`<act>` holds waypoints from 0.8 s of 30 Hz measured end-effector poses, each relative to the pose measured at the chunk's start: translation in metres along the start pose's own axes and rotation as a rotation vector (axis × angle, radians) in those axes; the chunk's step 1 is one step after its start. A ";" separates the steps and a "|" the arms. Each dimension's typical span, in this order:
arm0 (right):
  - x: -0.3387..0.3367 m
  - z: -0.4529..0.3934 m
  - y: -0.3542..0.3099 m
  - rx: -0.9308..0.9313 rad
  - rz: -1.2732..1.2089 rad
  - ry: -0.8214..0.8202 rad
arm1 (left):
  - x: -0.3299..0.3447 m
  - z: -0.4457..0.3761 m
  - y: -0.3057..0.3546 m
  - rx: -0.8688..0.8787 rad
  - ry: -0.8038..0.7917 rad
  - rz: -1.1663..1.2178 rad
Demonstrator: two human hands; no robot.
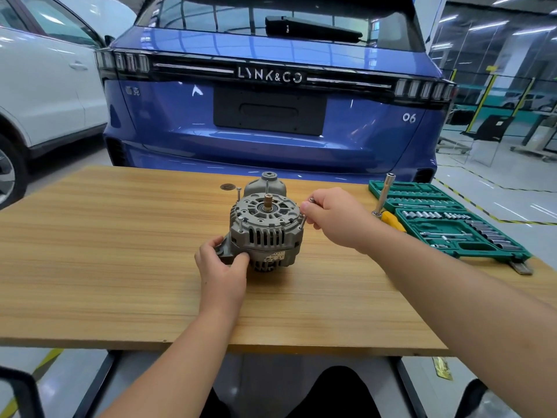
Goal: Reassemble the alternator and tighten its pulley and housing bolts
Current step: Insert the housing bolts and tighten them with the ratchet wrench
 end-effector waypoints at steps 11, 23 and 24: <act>0.027 0.012 0.016 -0.244 0.054 0.167 | -0.001 0.001 0.002 -0.006 -0.006 -0.014; 0.034 0.025 0.025 -0.295 -0.177 0.249 | -0.002 0.004 0.006 -0.009 -0.038 0.006; 0.036 0.028 0.025 -0.284 -0.201 0.260 | -0.002 0.004 0.007 -0.009 -0.040 0.014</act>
Point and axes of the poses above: each hand's wrist, its own z-axis away from the middle knuckle, its own x-axis out of the palm, y = z × x, the point moved 2 cm from there along -z, towards the middle knuckle, and after that the axes turned 13 degrees about -z, right-handed, at the moved point
